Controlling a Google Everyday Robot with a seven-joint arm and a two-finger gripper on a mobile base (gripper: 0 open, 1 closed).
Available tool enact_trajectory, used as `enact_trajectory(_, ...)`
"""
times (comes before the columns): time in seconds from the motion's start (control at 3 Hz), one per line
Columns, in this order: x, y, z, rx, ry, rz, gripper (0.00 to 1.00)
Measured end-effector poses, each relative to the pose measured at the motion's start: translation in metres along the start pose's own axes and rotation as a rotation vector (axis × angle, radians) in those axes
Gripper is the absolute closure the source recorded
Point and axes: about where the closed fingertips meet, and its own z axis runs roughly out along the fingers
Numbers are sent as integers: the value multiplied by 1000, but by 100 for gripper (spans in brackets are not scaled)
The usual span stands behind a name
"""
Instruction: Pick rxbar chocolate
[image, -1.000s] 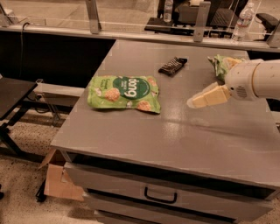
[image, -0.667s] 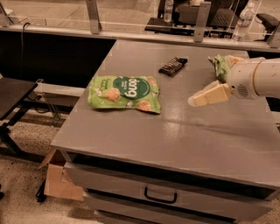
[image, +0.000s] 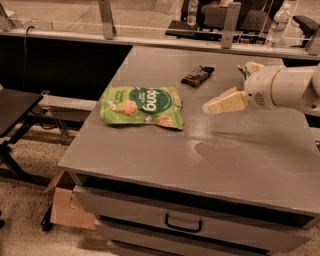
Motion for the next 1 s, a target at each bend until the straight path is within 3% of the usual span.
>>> enact_trajectory(0.67, 0, -8, 52, 5, -33, 24, 0)
enact_trajectory(1.0, -4, -29, 96, 42, -71, 55, 0)
